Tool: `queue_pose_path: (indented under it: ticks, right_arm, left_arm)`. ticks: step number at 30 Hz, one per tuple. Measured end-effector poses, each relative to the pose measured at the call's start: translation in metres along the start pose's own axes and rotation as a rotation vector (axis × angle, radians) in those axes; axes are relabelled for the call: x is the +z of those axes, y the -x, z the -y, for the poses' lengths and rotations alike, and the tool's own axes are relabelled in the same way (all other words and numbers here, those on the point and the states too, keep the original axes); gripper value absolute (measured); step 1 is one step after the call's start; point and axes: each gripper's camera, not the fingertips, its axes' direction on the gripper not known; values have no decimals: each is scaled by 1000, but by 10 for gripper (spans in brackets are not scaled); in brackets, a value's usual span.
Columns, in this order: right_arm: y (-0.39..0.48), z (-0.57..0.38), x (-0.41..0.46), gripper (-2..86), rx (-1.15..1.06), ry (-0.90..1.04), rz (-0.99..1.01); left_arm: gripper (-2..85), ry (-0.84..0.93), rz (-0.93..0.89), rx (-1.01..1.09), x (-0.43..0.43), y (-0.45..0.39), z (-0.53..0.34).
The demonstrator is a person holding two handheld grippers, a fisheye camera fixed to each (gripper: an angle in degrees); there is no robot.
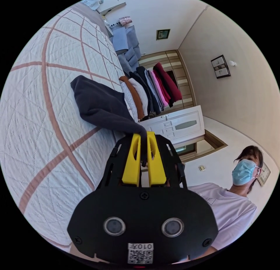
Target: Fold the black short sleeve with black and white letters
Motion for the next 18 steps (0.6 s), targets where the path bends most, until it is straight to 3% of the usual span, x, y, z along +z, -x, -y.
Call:
queue_pose_path:
  ticks: [12,18]
  right_arm:
    - [192,-15,-34,55,-397,94,51]
    - [215,-27,-56,55,-343,95,18]
  left_arm:
    - [50,22,-166,393,-19,-126,35]
    - [50,134,-239,332,42,-110,91]
